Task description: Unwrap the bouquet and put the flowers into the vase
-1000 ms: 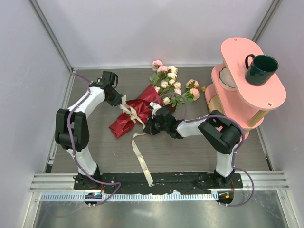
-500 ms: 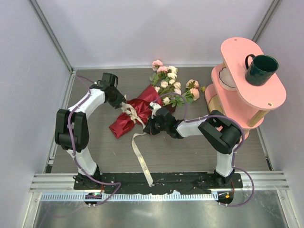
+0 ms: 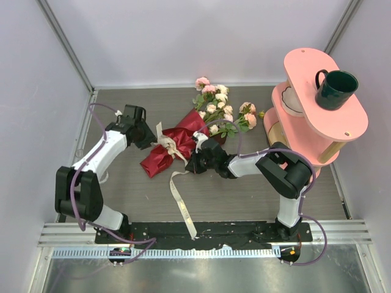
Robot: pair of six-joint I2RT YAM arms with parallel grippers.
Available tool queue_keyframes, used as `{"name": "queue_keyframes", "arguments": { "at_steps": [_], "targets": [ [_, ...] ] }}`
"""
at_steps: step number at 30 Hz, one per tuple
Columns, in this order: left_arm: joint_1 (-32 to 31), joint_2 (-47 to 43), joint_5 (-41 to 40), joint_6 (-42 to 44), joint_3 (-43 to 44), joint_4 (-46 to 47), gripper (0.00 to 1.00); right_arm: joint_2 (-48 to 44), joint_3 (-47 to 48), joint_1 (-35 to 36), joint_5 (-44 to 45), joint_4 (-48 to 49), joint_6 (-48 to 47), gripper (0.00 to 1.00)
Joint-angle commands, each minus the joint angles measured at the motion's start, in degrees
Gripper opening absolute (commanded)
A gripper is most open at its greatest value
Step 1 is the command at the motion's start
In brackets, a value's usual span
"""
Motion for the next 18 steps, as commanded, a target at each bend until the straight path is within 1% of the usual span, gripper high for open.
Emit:
{"name": "queue_keyframes", "arguments": {
  "at_steps": [1,3,4,5,6,7,8,10,13,14,16,17,18],
  "targets": [
    [-2.7,-5.2,-2.3,6.4,-1.3,0.4,0.36,-3.7,-0.7,0.0,0.1,1.2,-0.8,0.01],
    [-3.5,-6.6,-1.2,7.3,-1.8,-0.5,0.40,-4.8,-0.1,0.0,0.3,0.8,-1.1,0.01],
    [-3.6,-7.3,1.2,8.0,-2.3,-0.4,0.43,-5.4,0.7,0.1,0.9,-1.9,-1.4,0.01],
    [-3.8,-8.2,2.1,8.4,-2.6,-0.3,0.49,-6.5,1.4,0.4,1.1,-2.9,-1.7,0.01],
    [-4.0,-8.5,3.1,9.1,-3.2,0.4,0.50,-7.5,2.2,0.6,1.6,-3.5,-2.1,0.01],
    [-4.2,-8.5,4.6,10.0,-3.1,0.3,0.49,-9.6,2.3,0.8,1.9,-4.2,-2.4,0.01],
    [-4.2,-7.6,5.0,11.3,-3.0,0.0,0.42,-10.4,2.5,0.9,2.0,-4.6,-2.4,0.01],
    [-4.8,-6.1,6.0,13.3,-1.3,-1.2,0.38,-11.9,3.9,0.8,2.0,-6.9,-2.0,0.01],
    [-7.0,-0.5,5.4,17.0,3.4,-5.8,0.32,-12.9,5.1,0.9,2.2,-9.9,-2.4,0.01],
    [-7.8,0.7,3.7,18.0,4.8,-6.7,0.29,-14.0,5.2,0.9,3.1,-10.3,-2.3,0.01],
    [-11.1,3.8,0.5,20.1,8.3,-9.1,0.28,-15.1,5.3,0.8,4.2,-12.1,-3.1,0.01],
    [-12.4,4.6,-2.4,20.3,9.1,-9.8,0.30,-16.2,5.3,0.9,5.1,-12.5,-3.3,0.01],
    [-12.8,5.5,-3.0,21.0,10.5,-10.3,0.31,-16.6,5.3,0.9,5.2,-13.0,-3.6,0.01]
  ]
}}
